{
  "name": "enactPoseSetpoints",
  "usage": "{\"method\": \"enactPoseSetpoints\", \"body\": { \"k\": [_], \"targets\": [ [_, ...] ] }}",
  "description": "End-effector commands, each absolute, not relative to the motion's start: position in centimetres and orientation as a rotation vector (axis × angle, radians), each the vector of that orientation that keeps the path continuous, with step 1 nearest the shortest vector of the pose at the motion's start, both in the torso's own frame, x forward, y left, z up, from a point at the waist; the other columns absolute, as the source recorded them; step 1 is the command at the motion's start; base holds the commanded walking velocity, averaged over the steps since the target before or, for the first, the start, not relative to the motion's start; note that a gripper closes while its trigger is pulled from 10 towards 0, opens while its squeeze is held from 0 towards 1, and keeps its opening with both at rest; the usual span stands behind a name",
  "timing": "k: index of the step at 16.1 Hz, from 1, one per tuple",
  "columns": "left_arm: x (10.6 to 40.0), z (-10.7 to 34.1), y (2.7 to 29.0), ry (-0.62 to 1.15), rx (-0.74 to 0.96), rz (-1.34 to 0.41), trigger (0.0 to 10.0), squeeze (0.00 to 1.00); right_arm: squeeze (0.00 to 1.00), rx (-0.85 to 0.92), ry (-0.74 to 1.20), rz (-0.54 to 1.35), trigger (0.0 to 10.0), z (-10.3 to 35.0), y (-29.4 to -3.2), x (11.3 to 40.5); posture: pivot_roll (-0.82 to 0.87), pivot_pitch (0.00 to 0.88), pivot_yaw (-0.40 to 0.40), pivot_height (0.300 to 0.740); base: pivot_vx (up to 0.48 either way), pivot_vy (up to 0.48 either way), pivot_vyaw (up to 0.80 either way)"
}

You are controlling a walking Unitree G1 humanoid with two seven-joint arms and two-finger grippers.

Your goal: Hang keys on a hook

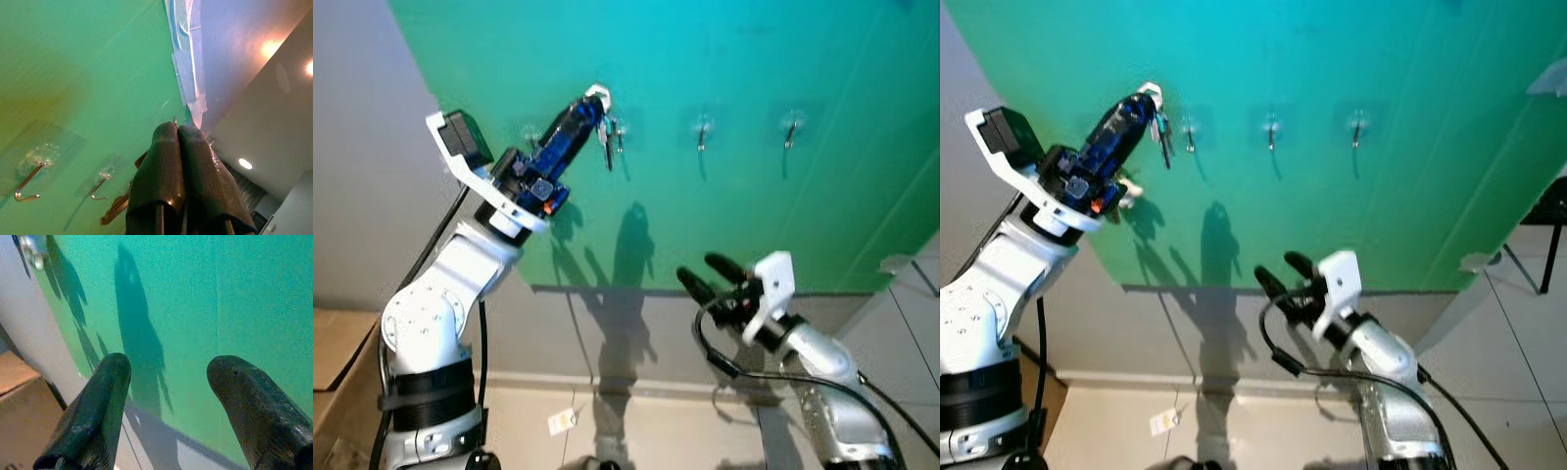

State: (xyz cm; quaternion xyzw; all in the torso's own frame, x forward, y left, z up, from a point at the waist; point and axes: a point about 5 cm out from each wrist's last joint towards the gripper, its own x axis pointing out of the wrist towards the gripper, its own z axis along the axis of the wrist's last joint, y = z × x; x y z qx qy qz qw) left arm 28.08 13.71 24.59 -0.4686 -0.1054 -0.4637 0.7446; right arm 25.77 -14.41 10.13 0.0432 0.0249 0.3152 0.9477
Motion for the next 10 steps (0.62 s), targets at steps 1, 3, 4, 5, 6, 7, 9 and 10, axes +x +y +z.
{"method": "enactPoseSetpoints", "body": {
  "k": [1,3,4,5,6,7,9,10],
  "targets": [
    [27.6,25.1,13.5,-0.233,-1.012,-1.045,0.0,1.00,0.00,0.099,0.051,0.646,10.0,11.0,-14.0,25.7,-0.16,0.007,0.123,0.740,0.000,0.000,0.00],
    [27.5,25.2,13.4,-0.230,-1.013,-1.050,0.0,1.00,0.00,0.113,0.046,0.639,10.0,12.2,-13.8,25.8,-0.16,0.010,0.126,0.740,0.000,0.000,0.00],
    [27.5,25.2,13.4,-0.227,-1.011,-1.048,0.0,1.00,0.00,0.124,0.040,0.641,10.0,12.8,-13.6,25.9,-0.15,0.013,0.128,0.740,0.000,0.000,0.00],
    [27.4,25.2,13.3,-0.225,-1.010,-1.048,0.0,1.00,0.00,0.128,0.041,0.639,10.0,13.2,-13.5,25.8,-0.15,0.014,0.128,0.740,0.000,0.000,0.00],
    [27.4,25.3,13.3,-0.225,-1.009,-1.048,0.0,1.00,0.00,0.130,0.040,0.635,10.0,13.4,-13.4,25.8,-0.15,0.015,0.129,0.740,0.000,0.000,0.00],
    [27.3,25.3,13.2,-0.223,-1.003,-1.048,0.0,1.00,0.00,0.133,0.027,0.620,10.0,13.8,-13.5,25.8,-0.15,0.015,0.129,0.740,0.000,0.000,0.00],
    [27.2,25.2,13.0,-0.214,-0.998,-1.046,0.0,1.00,0.00,0.152,-0.009,0.575,10.0,14.7,-13.7,26.1,-0.15,0.015,0.129,0.740,0.000,0.000,0.00],
    [27.2,25.2,13.0,-0.210,-0.995,-1.047,0.0,1.00,0.00,0.151,-0.030,0.545,10.0,15.1,-13.9,26.3,-0.15,0.015,0.130,0.740,0.000,0.000,0.00]
  ]
}}
